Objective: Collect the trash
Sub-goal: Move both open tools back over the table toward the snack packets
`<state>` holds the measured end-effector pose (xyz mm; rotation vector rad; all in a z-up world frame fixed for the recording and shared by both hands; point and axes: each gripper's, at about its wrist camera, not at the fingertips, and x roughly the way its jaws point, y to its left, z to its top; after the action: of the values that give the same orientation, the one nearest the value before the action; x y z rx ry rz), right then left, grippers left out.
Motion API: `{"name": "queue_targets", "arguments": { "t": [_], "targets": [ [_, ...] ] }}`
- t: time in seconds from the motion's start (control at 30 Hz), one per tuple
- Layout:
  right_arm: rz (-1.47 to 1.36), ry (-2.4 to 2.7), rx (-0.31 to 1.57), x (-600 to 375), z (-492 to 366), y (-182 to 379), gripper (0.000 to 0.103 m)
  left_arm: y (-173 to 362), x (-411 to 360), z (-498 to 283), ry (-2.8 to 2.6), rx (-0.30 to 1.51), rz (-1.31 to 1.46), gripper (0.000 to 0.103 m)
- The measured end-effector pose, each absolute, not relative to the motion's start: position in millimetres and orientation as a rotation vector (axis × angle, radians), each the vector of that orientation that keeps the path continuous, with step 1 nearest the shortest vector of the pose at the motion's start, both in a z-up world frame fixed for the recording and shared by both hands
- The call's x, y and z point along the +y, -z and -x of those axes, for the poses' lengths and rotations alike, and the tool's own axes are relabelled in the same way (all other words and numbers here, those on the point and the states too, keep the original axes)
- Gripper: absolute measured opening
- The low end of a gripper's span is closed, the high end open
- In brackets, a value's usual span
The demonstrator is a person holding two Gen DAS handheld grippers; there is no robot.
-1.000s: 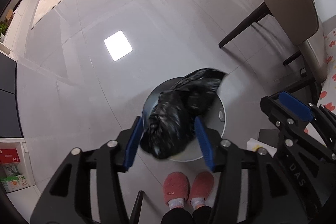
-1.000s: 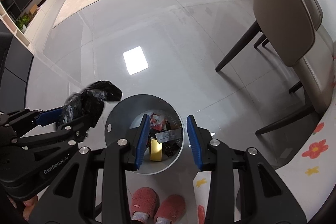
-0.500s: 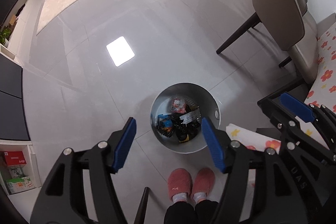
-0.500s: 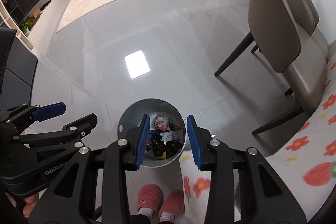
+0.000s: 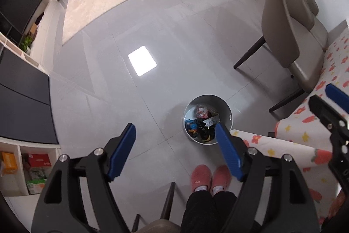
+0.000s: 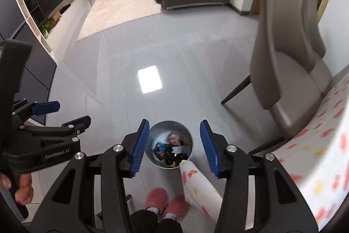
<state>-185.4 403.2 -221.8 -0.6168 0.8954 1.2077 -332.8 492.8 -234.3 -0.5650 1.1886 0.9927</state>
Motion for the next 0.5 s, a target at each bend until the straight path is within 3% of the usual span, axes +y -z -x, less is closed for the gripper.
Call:
{"name": "queue_targets", "arguments": {
  "t": [0.23, 0.5],
  "targets": [
    [0.477, -0.999, 0.881, 332.8, 141.3, 155.9, 0.048, 169.6, 458.5, 289.6, -0.809, 1.125, 0.460, 0.075],
    [0.295, -0.630, 0.912, 208.4, 77.3, 122.4, 0.048, 136.9, 393.1, 193.9, -0.522, 1.075, 0.238, 0.076]
  ]
}}
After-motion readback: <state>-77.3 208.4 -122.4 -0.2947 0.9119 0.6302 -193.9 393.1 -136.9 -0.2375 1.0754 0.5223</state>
